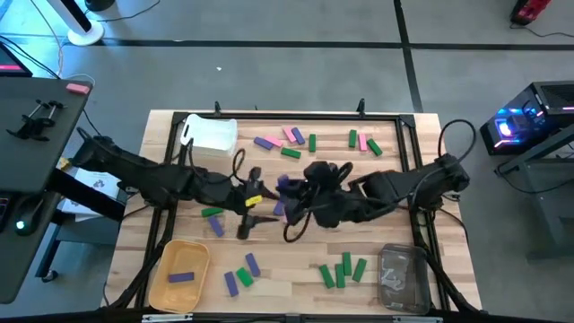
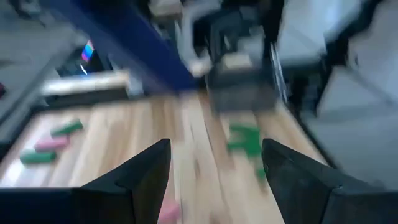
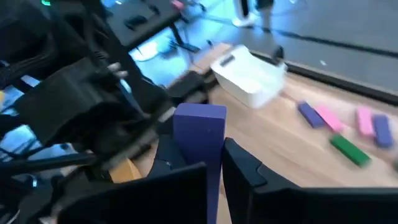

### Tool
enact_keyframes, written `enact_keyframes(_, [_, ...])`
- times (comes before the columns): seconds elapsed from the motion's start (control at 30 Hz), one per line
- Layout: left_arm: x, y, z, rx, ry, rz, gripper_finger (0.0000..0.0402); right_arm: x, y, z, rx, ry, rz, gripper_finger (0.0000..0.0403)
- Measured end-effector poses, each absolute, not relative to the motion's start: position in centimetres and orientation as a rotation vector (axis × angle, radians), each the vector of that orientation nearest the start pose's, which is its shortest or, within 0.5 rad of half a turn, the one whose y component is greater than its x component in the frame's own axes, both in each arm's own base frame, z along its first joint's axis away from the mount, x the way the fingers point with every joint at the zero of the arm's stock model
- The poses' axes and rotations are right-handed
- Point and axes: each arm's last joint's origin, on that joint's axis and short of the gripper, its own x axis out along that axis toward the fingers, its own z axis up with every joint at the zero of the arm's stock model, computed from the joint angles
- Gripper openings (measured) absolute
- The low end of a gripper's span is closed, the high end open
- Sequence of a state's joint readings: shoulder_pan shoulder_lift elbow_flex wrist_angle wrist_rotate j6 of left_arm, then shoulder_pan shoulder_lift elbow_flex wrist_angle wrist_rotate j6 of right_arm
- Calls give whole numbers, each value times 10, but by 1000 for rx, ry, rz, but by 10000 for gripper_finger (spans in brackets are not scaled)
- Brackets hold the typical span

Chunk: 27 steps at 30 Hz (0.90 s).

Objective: Sort blocks
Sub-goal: Put the violet block into the yellow bin

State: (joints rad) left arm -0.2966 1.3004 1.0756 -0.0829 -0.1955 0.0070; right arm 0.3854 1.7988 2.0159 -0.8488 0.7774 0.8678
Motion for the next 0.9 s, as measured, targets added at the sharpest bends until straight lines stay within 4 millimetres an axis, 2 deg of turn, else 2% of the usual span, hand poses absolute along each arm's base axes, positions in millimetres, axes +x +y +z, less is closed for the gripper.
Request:
enact_keyframes(0.13, [287,-77,346,-36,164,-45,238,365,123,430,425,256,-503,1])
enact_keyframes(0.27, [286,-73,348,-79,157,-29,238,367,124,436,399,213,-487,1])
enact_keyframes(0.4, [284,-74,350,-75,146,23,238,366,124,436,399,202,-507,0])
enact_keyframes(0.57, [281,-78,350,-51,121,224,238,366,120,437,364,127,-656,0])
enact_keyframes(0.7, [279,-79,360,22,37,322,238,369,115,439,368,80,-711,0])
enact_keyframes(0.9, [280,-75,372,76,-55,361,238,378,110,441,337,44,-718,0])
